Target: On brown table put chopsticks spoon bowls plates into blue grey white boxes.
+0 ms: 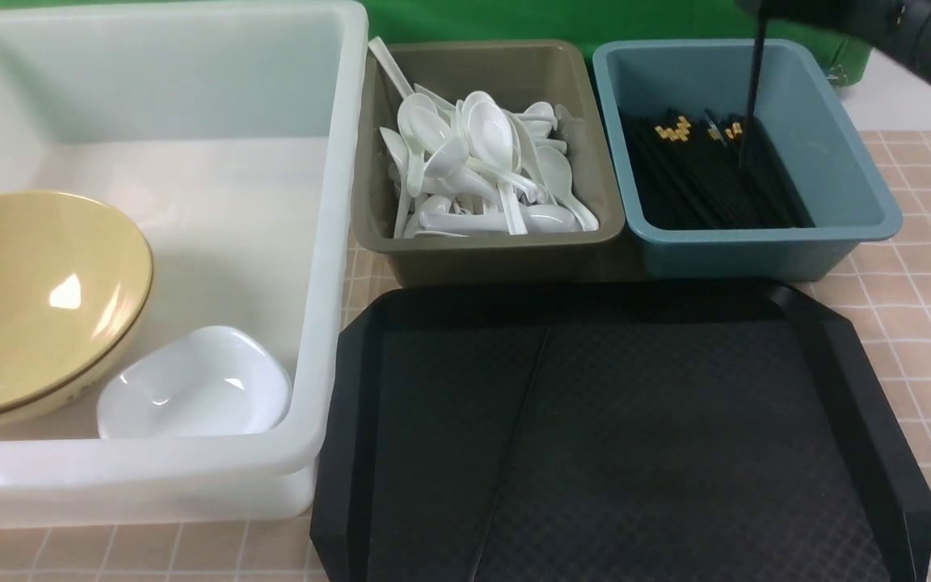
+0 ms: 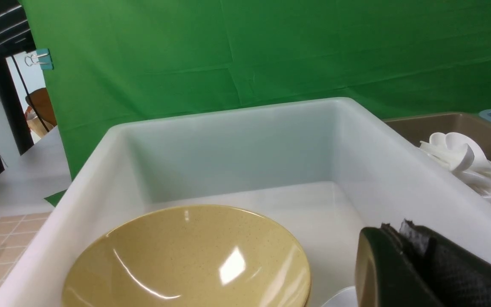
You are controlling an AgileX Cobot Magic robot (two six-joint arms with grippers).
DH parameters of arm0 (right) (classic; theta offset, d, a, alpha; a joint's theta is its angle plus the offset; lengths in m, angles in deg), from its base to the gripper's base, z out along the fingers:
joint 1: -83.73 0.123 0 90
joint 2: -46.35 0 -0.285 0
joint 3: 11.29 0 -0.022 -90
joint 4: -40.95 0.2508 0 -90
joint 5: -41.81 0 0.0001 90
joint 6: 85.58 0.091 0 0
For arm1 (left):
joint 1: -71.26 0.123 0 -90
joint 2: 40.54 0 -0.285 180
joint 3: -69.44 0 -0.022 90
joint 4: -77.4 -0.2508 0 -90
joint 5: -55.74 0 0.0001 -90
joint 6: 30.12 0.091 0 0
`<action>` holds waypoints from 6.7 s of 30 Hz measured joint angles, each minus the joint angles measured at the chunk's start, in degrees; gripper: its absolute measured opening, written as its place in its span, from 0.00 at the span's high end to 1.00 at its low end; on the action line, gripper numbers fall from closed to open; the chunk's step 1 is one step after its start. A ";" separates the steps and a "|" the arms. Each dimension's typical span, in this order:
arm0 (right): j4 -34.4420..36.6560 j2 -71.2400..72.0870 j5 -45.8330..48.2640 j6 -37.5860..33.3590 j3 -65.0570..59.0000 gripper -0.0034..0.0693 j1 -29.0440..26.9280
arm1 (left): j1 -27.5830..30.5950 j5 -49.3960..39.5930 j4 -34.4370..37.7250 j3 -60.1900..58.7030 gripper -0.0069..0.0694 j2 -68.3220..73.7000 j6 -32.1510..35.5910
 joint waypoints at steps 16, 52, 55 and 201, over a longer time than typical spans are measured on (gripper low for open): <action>0.24 -16.19 46.70 6.51 17.01 0.31 0.50 | 0.00 -0.49 0.45 0.00 0.90 0.00 0.00; -0.45 -25.31 65.24 -4.16 10.85 0.88 24.78 | 0.00 0.27 -1.07 -0.20 0.90 0.00 -0.13; -0.45 -21.32 66.57 -6.12 10.17 0.88 24.84 | 0.00 0.27 -1.10 -0.20 0.90 0.00 -0.13; -6.65 85.68 40.01 4.71 -63.71 0.86 -21.89 | 6.86 -0.20 8.90 -6.24 0.90 -0.85 1.01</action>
